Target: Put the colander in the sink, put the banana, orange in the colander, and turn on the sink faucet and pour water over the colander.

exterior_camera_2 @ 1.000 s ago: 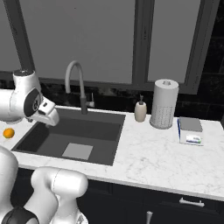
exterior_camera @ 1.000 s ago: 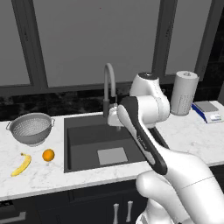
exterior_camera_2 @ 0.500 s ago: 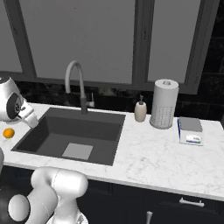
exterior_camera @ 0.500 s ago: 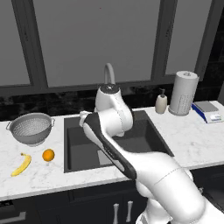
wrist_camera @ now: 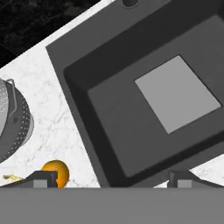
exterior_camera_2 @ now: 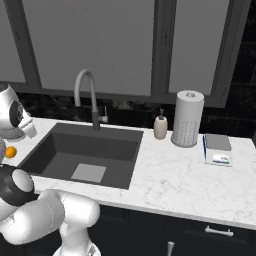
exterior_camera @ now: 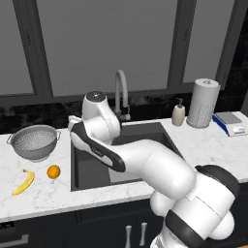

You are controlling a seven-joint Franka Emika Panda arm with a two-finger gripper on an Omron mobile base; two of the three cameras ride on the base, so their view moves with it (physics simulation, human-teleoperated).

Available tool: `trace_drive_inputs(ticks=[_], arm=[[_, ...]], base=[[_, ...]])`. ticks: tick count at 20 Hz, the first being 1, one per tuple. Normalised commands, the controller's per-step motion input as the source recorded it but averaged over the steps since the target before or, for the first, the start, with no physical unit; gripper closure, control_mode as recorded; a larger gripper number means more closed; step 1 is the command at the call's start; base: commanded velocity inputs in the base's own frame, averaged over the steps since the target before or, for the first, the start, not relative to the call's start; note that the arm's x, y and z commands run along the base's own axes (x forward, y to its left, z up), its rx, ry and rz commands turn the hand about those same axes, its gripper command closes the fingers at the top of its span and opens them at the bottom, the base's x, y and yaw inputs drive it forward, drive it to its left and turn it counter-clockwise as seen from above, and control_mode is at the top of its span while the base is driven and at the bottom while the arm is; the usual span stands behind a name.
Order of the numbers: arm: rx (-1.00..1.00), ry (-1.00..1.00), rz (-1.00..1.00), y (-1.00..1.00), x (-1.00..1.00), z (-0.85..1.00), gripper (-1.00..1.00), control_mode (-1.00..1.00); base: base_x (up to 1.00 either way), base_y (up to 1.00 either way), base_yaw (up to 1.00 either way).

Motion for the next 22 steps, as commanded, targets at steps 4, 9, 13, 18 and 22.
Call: trace_drive_inputs(ticks=[4,9,13,18,22], arm=[[0.03,0.0,-0.01,0.68,0.52,-0.13,-1.0,-1.0],[0.0,-0.02,0.0,0.61,0.38,-0.27,-1.0,-1.0],[0.04,-0.02,0.0,0.47,0.38,-0.22,-1.0,-1.0],[0.14,0.01,0.0,0.31,0.39,-0.14,-1.0,-1.0],[0.21,0.16,0.0,0.25,0.26,-0.07,-1.0,-1.0]], base=[[0.0,0.0,0.0],[0.0,0.0,0.0],[0.0,0.0,0.0],[0.0,0.0,0.0],[0.0,0.0,0.0]])
